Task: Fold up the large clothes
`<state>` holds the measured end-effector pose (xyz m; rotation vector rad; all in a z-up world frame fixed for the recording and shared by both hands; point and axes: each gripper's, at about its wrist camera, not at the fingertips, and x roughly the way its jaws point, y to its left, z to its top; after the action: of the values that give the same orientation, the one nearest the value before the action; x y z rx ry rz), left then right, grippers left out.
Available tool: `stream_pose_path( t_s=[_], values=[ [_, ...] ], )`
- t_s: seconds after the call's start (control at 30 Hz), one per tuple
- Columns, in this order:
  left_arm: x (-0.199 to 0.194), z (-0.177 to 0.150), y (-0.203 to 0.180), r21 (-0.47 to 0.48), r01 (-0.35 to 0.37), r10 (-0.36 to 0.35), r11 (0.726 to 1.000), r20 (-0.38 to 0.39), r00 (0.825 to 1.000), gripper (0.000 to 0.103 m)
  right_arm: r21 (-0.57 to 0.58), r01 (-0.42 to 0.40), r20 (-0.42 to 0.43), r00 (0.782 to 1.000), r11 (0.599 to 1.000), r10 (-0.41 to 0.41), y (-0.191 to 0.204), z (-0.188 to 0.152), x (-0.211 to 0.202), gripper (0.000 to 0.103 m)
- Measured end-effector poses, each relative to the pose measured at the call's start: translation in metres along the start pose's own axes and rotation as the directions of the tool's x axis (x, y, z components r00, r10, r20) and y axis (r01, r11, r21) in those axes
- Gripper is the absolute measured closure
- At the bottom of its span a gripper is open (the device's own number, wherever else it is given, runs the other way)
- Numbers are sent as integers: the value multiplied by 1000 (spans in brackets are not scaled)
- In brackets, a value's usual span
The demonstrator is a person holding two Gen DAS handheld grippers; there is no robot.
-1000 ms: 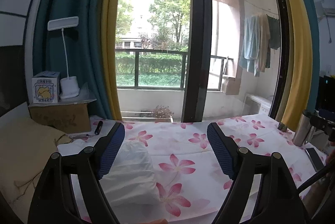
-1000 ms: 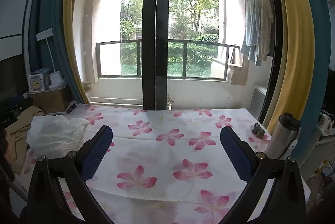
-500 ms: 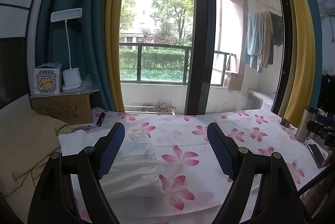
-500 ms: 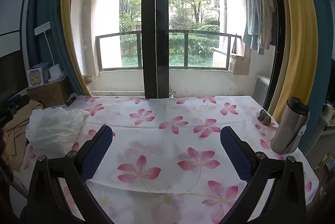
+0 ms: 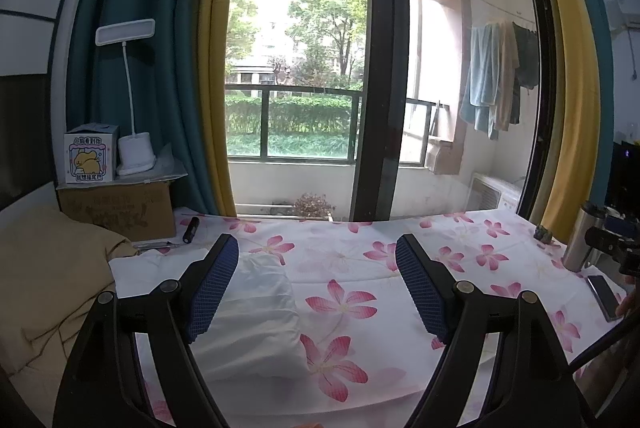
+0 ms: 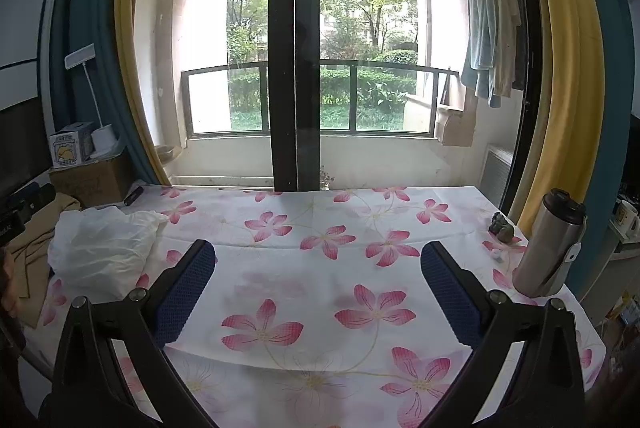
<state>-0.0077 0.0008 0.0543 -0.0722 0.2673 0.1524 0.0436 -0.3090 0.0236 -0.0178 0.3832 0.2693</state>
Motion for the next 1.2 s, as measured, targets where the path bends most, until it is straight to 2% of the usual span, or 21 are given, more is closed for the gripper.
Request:
stream_pose_path(
  t_s=[1.2],
  values=[
    [-2,-1,-7,29,-5,5,1000,16,1000,19,-14,3,7,1000,1000,-3,0,3,-1,2]
  ],
)
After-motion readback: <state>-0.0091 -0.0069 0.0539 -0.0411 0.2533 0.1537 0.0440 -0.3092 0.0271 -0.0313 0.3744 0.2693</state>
